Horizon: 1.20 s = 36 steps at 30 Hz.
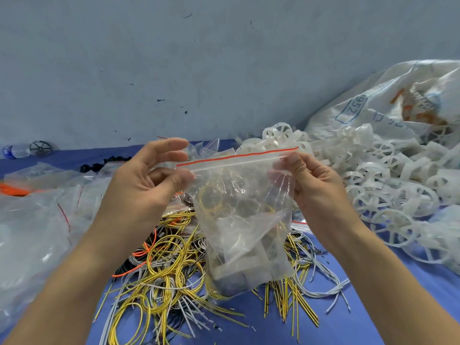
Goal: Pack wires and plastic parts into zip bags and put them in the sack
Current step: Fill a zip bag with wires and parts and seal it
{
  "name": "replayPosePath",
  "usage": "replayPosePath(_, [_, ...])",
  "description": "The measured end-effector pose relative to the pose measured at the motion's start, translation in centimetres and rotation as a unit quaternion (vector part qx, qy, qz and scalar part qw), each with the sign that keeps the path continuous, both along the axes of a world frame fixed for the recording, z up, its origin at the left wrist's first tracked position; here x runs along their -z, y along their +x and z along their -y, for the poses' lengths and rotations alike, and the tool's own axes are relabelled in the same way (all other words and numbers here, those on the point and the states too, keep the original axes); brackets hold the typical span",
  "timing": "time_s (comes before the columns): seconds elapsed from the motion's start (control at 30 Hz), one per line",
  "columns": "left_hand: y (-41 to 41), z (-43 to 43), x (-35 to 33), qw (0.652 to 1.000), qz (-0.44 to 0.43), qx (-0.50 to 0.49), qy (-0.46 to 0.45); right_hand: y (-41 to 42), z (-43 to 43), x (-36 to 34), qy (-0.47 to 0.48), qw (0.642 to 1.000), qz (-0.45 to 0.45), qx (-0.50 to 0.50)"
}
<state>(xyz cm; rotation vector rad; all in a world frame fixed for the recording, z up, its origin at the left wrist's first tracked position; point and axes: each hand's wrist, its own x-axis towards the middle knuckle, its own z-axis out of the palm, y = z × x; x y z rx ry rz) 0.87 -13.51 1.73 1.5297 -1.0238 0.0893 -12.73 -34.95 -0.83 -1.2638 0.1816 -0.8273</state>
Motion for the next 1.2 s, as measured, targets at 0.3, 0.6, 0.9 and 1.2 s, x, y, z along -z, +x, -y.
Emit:
replayPosePath(0.3, [-0.6,0.3,0.2,0.996,-0.078,-0.042,-0.027,-0.1,-0.7,-1.1,-0.048,0.999,-0.003,0.015])
replayPosePath(0.6, [-5.5,1.8,-1.3,0.992,0.117,-0.039,0.002,-2.1,-4.8,-5.2,-0.626,0.75,-0.143,0.158])
replayPosePath(0.9, [-4.9,1.8,-0.7,0.999,0.001,0.005,0.054,-1.7,-4.6,-4.0,-0.59,0.788,-0.128,0.122])
replayPosePath(1.2, [-4.3,1.5,-0.6,0.997,0.003,-0.027,0.075,-1.0,-4.8,-3.5,-0.567,0.803,-0.111,0.145])
